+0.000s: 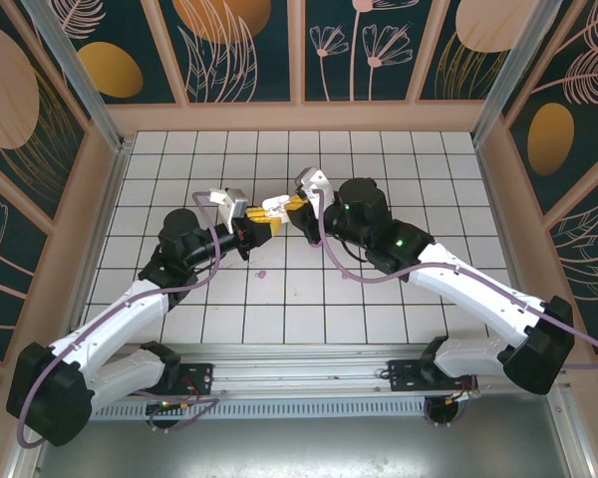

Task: Insert the wireless bluetooth earbuds into the charging case

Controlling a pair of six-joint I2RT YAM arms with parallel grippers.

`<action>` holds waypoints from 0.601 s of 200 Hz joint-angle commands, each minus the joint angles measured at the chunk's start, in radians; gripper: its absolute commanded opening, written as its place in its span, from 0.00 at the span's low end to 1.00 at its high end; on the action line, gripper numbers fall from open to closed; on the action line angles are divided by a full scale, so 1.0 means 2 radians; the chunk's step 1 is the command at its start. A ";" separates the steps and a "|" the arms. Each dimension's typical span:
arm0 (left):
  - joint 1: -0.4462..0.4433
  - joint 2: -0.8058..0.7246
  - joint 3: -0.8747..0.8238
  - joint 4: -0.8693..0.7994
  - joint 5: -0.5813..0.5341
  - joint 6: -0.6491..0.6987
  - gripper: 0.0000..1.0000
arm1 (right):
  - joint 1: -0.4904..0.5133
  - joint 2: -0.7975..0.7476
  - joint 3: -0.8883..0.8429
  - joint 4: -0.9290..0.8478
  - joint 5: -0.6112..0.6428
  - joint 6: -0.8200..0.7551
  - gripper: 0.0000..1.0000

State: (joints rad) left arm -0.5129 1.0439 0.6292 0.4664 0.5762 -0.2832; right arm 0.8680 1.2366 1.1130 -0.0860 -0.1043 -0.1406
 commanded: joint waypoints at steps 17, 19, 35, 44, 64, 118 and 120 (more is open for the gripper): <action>0.001 -0.007 0.021 0.011 -0.015 0.012 0.00 | 0.011 -0.024 -0.010 -0.011 -0.027 -0.006 0.15; 0.001 -0.007 0.022 0.011 -0.015 0.012 0.00 | 0.011 -0.024 -0.010 -0.011 -0.027 -0.006 0.15; 0.001 -0.007 0.023 0.009 -0.015 0.013 0.00 | 0.011 -0.025 -0.010 -0.012 -0.027 -0.006 0.15; 0.001 -0.007 0.025 0.008 -0.015 0.014 0.00 | 0.012 -0.025 -0.009 -0.013 -0.027 -0.006 0.15; 0.001 -0.009 0.024 0.005 -0.015 0.016 0.00 | 0.012 -0.027 -0.009 -0.012 -0.028 -0.004 0.15; 0.001 -0.015 0.023 0.001 -0.019 0.021 0.00 | 0.012 -0.028 -0.007 -0.012 -0.031 0.000 0.17; 0.001 -0.015 0.023 0.001 -0.019 0.021 0.00 | 0.012 -0.028 -0.007 -0.012 -0.031 0.000 0.17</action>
State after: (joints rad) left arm -0.5175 1.0336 0.6365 0.4557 0.5793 -0.2634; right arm 0.8726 1.2140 1.1042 -0.0868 -0.1078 -0.1486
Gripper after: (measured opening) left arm 0.173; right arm 0.161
